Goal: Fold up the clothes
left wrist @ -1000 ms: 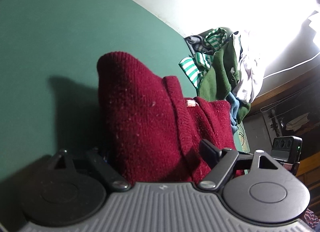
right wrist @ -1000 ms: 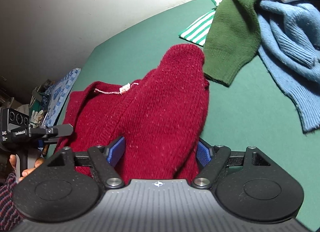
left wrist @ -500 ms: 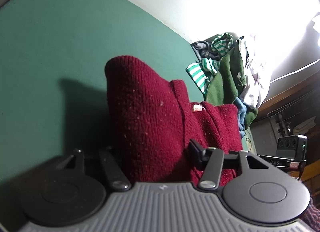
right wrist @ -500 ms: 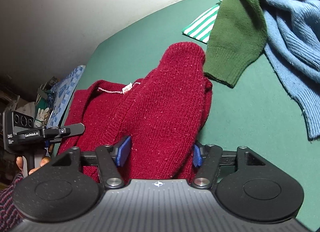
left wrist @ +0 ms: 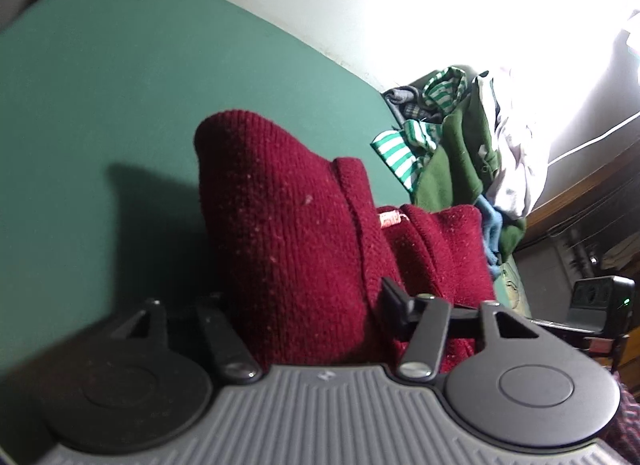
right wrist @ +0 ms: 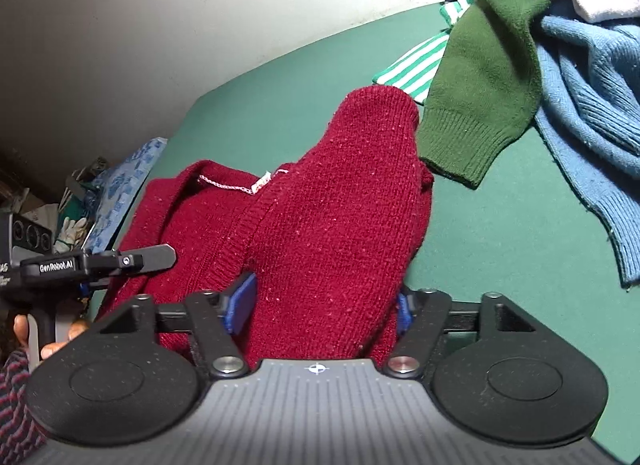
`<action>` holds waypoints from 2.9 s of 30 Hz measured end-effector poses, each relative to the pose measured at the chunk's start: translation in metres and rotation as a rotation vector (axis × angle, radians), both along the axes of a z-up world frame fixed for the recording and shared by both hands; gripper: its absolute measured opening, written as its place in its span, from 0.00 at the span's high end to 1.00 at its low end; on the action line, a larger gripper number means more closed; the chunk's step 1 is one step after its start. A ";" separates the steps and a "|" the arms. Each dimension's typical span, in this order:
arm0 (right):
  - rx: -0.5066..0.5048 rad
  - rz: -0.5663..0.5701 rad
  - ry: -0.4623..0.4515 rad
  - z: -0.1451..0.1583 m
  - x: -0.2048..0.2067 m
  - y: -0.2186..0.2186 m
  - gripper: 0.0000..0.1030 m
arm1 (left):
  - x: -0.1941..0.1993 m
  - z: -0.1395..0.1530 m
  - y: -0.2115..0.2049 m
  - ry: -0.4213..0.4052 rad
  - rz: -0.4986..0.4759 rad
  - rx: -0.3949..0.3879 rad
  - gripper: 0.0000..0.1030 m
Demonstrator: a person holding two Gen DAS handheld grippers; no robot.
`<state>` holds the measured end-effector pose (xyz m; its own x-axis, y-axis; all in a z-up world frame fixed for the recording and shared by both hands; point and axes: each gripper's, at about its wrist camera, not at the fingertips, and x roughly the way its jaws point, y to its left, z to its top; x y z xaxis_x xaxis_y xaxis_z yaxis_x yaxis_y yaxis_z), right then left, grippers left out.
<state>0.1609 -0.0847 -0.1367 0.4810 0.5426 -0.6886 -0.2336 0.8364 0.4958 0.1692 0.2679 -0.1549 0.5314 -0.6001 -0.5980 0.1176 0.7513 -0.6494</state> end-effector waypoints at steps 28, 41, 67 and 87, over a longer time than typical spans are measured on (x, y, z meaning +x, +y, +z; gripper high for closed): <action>0.031 0.074 -0.130 0.109 0.037 0.068 0.60 | 0.026 0.171 0.014 -0.210 0.031 0.470 0.62; 0.014 0.028 -0.207 0.134 0.109 0.106 0.60 | 0.103 0.191 0.054 -0.301 0.029 0.512 0.61; -0.113 -0.038 -0.248 -0.012 0.198 0.141 0.59 | 0.246 0.032 0.096 -0.153 0.114 0.431 0.52; -0.223 -0.060 -0.458 0.044 0.148 0.137 0.66 | 0.206 0.080 0.115 -0.299 0.072 0.582 0.26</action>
